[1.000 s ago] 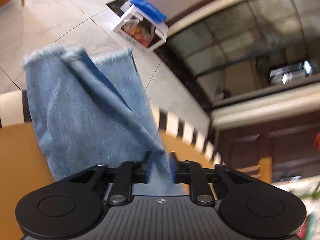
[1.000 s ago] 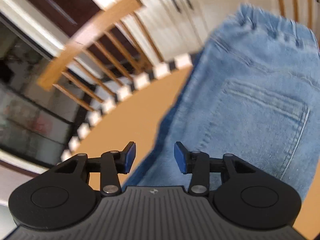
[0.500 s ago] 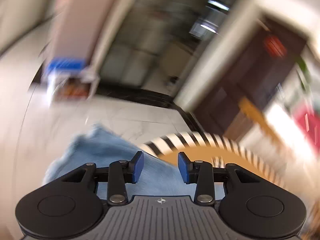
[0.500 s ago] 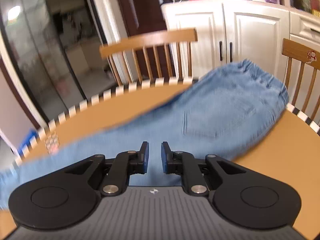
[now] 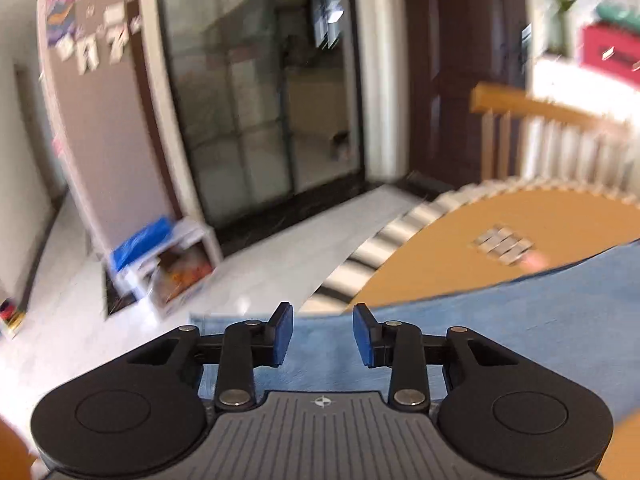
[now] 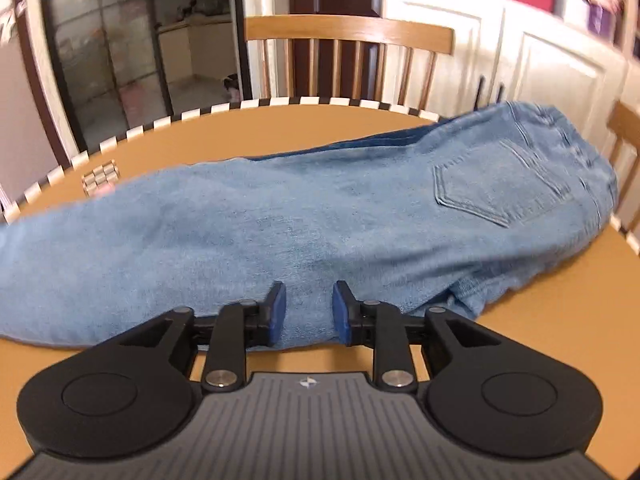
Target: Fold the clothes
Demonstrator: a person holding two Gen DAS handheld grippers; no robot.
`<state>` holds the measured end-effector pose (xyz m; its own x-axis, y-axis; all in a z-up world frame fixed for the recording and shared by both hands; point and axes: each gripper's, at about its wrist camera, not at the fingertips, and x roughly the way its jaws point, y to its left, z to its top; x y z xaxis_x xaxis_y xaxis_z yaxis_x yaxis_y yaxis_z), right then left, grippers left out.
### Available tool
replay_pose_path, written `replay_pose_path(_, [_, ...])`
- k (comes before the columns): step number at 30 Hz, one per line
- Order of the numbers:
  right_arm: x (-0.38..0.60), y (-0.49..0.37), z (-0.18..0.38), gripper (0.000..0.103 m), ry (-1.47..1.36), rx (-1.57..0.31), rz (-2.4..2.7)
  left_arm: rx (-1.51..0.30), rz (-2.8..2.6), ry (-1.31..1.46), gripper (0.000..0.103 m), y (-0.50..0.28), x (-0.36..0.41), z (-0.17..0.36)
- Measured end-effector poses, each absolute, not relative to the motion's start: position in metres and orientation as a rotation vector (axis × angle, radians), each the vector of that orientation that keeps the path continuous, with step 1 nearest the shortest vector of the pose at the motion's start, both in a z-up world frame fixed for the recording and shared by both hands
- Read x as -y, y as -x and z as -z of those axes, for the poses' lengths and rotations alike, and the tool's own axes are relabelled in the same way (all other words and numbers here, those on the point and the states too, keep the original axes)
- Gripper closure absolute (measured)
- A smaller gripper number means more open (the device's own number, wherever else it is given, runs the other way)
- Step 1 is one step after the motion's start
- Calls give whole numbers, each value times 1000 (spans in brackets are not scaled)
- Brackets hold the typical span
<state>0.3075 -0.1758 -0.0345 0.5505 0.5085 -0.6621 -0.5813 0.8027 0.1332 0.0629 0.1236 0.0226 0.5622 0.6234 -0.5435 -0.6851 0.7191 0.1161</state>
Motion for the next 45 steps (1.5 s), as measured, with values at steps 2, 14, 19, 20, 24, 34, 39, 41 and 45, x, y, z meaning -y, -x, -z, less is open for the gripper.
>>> replay_pose_path(2, [201,-290,19,76,1,-705,-644,-593,-685,77,55,-56,-102,-36])
replay_pose_path(14, [233,-220,10,70,-13,-604,-344,-689,-24,31,31,-157,-64,-2])
replay_pose_path(19, [195,-217,14,71,-1,-603,-177,-706,254,44,34,-221,-54,13])
replay_pose_path(20, [191,-219,15,71,-25,-607,-136,-700,300,51,34,-223,-52,10])
replay_pose_path(24, [184,-219,17,64,-88,-597,-8,-751,432,-29,79,-261,-44,22])
replay_pose_path(34, [172,-281,59,65,54,-586,91,-776,580,-92,102,-334,-3,51])
replay_pose_path(39, [163,-298,71,65,125,-614,58,-829,586,-108,101,-375,23,69])
replay_pose_path(41, [157,-299,73,64,177,-605,43,-855,588,-70,101,-383,23,75])
replay_pose_path(45, [138,-314,75,64,262,-616,52,-890,607,34,101,-392,14,83])
